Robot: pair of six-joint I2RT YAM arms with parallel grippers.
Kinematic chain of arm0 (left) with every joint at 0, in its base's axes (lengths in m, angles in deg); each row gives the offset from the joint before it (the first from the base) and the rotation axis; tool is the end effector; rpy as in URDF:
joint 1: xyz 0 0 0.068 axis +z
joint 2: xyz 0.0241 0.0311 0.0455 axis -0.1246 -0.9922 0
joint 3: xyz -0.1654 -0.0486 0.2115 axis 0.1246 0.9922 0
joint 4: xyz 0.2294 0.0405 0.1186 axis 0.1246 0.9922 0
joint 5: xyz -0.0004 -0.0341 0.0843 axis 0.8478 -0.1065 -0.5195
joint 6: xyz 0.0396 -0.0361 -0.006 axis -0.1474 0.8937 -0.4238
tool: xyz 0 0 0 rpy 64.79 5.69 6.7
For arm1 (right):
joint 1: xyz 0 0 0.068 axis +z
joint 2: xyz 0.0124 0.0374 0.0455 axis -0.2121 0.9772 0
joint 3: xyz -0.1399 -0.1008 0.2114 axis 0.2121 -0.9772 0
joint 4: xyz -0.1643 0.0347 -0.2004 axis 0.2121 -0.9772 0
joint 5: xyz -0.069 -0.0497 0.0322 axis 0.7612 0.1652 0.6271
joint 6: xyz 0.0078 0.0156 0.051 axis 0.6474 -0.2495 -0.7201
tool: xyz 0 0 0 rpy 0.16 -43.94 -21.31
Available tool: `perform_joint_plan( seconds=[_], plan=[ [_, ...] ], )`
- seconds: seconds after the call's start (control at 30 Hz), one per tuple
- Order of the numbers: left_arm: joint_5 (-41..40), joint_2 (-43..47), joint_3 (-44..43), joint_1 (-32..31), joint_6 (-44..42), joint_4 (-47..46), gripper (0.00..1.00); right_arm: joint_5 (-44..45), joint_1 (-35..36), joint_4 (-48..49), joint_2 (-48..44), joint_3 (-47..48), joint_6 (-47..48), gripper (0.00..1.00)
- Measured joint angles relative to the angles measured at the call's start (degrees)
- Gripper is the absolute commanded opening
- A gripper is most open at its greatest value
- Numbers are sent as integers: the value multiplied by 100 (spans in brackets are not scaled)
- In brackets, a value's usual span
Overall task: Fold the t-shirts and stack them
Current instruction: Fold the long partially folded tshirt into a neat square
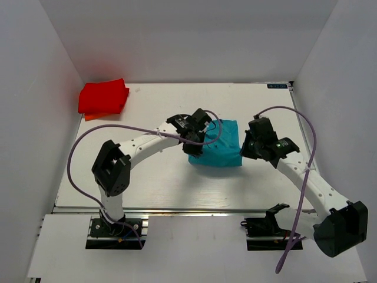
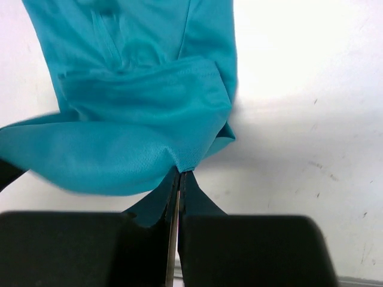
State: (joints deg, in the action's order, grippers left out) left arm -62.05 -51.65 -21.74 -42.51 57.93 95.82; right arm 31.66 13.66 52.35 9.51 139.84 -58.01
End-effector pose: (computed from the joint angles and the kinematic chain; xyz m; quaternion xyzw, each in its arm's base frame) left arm 0.2484 -0.2910 0.2596 0.1709 0.9649 -0.1147 0.1634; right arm 0.2034 0.0924 0.2794 0.0822 0.9288 0.1066 0.3452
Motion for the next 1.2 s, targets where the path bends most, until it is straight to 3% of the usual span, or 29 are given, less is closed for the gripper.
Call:
perform_joint_plan(
  seconds=[0.23, 0.97, 1.2],
  plan=[
    [59, -363, -330, 678, 236, -13, 0, 197, -192, 337, 573, 433, 22, 0],
    [636, -2052, -3176, 1683, 20, -76, 0, -260, -955, 846, 2721, 2494, 686, 0],
    [920, -2732, -3932, 2004, -81, -529, 14, -634, -1220, 957, 3794, 3477, 866, 0]
  ],
)
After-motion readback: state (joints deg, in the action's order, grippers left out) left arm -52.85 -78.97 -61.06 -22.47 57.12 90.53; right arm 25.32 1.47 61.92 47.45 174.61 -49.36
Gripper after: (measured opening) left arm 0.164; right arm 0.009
